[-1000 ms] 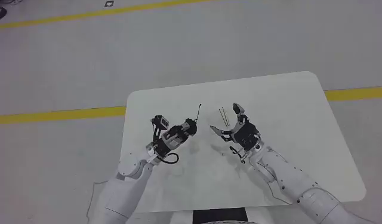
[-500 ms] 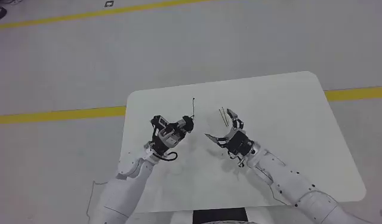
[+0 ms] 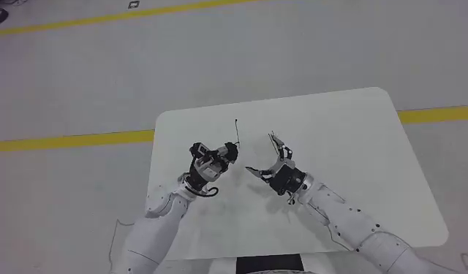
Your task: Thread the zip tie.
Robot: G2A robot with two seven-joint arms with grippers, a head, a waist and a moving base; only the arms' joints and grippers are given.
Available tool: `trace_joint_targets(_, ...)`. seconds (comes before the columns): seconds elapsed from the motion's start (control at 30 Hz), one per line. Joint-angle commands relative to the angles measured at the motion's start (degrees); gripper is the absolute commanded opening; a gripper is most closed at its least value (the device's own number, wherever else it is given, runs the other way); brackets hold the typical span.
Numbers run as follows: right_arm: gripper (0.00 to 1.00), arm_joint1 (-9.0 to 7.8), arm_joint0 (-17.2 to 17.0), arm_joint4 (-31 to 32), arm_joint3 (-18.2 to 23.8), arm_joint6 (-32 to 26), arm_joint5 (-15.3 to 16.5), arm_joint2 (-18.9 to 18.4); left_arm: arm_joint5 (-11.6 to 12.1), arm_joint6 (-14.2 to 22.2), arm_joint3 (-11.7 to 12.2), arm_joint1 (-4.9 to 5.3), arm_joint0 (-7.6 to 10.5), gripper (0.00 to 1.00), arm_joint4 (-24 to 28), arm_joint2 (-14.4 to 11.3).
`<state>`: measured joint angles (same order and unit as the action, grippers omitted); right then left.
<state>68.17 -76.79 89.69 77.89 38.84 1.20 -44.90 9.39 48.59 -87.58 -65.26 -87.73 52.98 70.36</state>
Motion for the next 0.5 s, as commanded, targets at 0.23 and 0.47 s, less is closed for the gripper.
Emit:
trace_joint_targets(0.23, 1.0, 0.77, 0.2, -2.0, -1.4, 4.1, 0.9, -0.3, -2.2, 0.0, -0.6, -0.2, 0.15, 0.0, 2.8, -0.9)
trace_joint_targets(0.47, 0.45, 1.93, 1.5, -2.5, -3.4, 6.6, -0.6, 0.2, -3.7, 0.8, -0.4, -0.22, 0.56, 0.0, 4.8, -0.9)
